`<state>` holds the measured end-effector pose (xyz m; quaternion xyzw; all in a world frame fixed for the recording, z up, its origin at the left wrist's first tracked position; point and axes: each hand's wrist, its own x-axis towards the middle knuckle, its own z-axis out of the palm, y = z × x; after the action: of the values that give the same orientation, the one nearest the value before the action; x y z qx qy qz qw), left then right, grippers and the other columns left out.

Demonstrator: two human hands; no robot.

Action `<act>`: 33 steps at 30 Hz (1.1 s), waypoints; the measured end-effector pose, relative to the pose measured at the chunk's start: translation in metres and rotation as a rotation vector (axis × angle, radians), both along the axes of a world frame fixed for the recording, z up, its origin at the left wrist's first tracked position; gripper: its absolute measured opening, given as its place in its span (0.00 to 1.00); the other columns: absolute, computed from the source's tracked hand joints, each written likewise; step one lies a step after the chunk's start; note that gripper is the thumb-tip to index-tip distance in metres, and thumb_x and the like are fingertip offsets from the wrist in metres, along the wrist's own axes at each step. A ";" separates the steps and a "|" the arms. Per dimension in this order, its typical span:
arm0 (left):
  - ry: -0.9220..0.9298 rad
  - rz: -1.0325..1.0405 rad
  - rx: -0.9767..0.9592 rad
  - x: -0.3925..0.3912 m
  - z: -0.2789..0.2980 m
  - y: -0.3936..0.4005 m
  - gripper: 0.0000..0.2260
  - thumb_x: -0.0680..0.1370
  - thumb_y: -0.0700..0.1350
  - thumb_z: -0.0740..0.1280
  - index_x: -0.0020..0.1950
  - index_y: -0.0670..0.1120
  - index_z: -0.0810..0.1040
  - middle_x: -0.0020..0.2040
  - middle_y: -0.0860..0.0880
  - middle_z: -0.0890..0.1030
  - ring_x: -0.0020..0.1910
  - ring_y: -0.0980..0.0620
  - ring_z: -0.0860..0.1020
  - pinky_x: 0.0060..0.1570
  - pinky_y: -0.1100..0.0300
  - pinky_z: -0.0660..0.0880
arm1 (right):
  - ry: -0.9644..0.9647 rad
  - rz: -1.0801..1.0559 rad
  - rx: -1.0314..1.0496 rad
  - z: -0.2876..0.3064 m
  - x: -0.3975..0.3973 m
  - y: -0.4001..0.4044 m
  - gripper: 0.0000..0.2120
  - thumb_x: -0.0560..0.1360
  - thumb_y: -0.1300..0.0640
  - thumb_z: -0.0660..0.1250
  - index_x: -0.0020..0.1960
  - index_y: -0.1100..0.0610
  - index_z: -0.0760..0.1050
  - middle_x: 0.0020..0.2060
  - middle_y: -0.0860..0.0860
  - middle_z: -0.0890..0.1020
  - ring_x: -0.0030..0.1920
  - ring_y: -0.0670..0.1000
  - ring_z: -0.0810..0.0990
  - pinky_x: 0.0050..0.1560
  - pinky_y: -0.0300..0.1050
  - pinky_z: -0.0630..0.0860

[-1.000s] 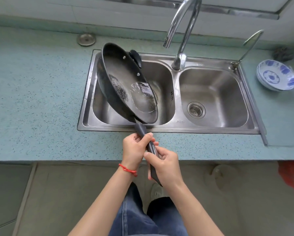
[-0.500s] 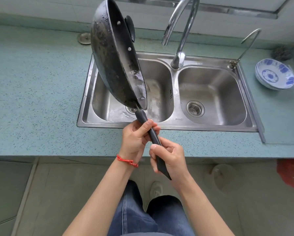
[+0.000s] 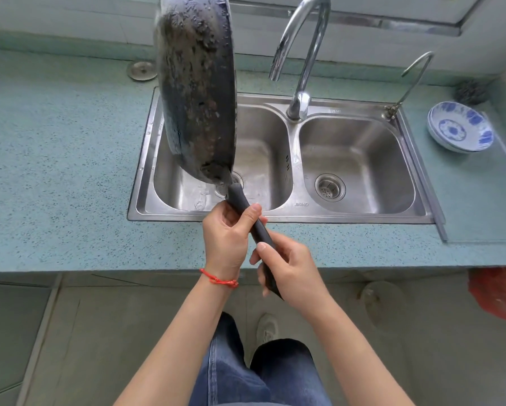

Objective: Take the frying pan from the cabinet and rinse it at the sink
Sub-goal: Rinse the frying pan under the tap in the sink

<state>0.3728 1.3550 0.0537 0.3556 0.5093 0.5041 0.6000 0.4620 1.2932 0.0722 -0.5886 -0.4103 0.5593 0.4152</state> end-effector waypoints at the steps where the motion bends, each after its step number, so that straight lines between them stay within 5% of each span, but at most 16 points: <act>1: 0.005 0.002 0.001 0.000 0.000 0.000 0.05 0.72 0.37 0.68 0.38 0.41 0.74 0.27 0.52 0.81 0.31 0.54 0.81 0.39 0.55 0.78 | -0.024 -0.029 0.006 -0.002 -0.004 -0.001 0.08 0.75 0.59 0.59 0.39 0.60 0.71 0.28 0.53 0.72 0.21 0.48 0.68 0.20 0.39 0.67; 6: 0.040 0.004 0.001 -0.001 -0.001 -0.001 0.06 0.72 0.36 0.68 0.37 0.41 0.74 0.25 0.53 0.81 0.29 0.55 0.81 0.36 0.59 0.78 | 0.052 -0.110 0.010 -0.009 -0.014 -0.004 0.14 0.72 0.56 0.59 0.38 0.68 0.66 0.28 0.55 0.66 0.20 0.47 0.65 0.18 0.40 0.61; 12: 0.120 0.001 0.033 -0.003 0.000 -0.001 0.06 0.71 0.37 0.70 0.37 0.40 0.73 0.24 0.54 0.80 0.28 0.57 0.80 0.34 0.61 0.77 | 0.134 -0.125 0.019 -0.013 -0.016 -0.005 0.09 0.72 0.55 0.59 0.37 0.60 0.68 0.30 0.57 0.68 0.19 0.47 0.65 0.17 0.36 0.62; 33: 0.172 0.019 0.040 -0.009 0.003 0.002 0.07 0.70 0.36 0.70 0.36 0.41 0.73 0.23 0.52 0.80 0.27 0.57 0.81 0.31 0.65 0.77 | 0.214 -0.100 0.028 -0.022 -0.020 0.000 0.09 0.72 0.56 0.59 0.40 0.63 0.70 0.30 0.53 0.71 0.19 0.47 0.67 0.16 0.37 0.63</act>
<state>0.3636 1.3571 0.0564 0.4046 0.5521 0.4877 0.5419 0.4424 1.2931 0.0498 -0.5396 -0.3414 0.5916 0.4922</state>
